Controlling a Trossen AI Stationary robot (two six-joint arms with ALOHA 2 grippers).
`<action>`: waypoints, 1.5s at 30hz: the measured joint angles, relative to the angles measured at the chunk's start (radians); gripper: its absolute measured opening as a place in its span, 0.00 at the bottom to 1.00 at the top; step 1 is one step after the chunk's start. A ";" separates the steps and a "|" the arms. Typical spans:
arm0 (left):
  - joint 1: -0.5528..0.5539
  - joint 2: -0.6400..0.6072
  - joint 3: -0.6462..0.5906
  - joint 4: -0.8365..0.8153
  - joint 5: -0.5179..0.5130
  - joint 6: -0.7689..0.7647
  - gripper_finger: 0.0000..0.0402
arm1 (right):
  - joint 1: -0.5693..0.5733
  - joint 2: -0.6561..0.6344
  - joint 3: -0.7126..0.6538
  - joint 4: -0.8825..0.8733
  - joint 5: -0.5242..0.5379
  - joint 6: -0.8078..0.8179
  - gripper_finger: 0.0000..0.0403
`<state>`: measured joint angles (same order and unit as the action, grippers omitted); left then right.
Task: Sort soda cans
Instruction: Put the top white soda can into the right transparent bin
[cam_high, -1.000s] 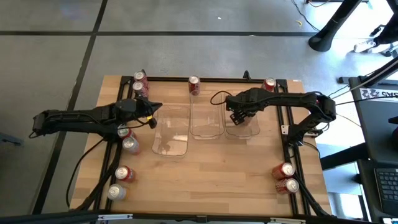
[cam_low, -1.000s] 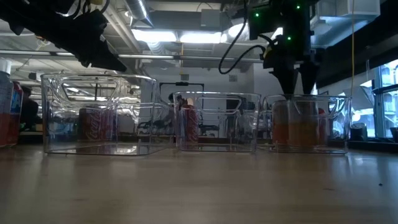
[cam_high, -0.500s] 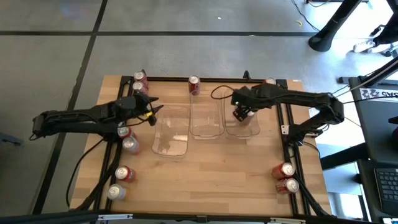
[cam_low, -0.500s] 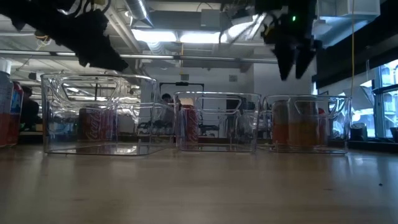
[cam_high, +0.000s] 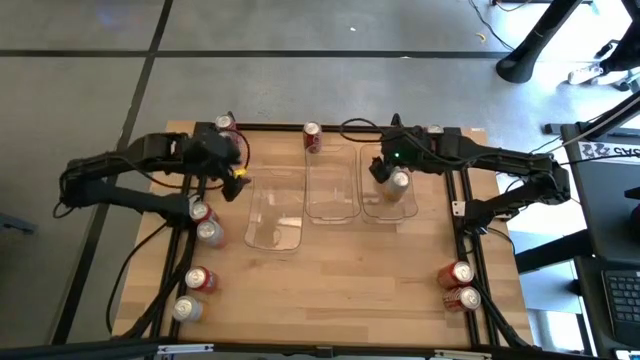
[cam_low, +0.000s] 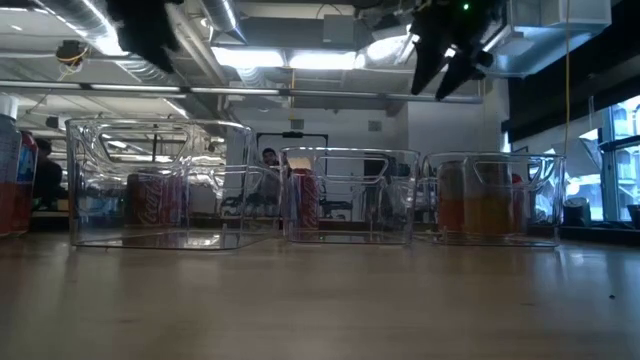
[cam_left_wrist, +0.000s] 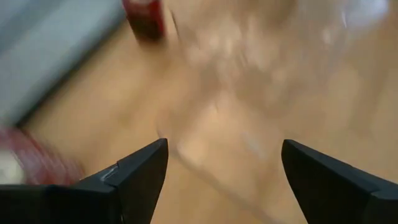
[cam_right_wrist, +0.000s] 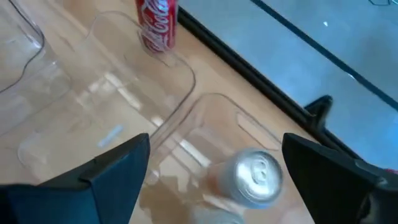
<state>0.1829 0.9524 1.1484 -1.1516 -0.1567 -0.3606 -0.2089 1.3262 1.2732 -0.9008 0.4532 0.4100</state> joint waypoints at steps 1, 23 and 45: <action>-0.021 0.017 0.013 -0.063 0.034 -0.049 0.76 | 0.000 0.001 -0.016 0.017 -0.012 -0.001 0.90; -0.553 0.091 0.021 -0.412 0.125 -0.979 0.76 | 0.000 0.000 -0.125 0.129 -0.117 0.033 0.90; -0.730 0.118 -0.128 -0.396 0.078 -1.348 0.76 | 0.000 0.001 -0.125 0.134 -0.106 0.000 0.90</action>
<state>-0.5473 1.0701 1.0206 -1.5472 -0.0783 -1.7090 -0.2089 1.3270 1.1481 -0.7670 0.3470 0.4099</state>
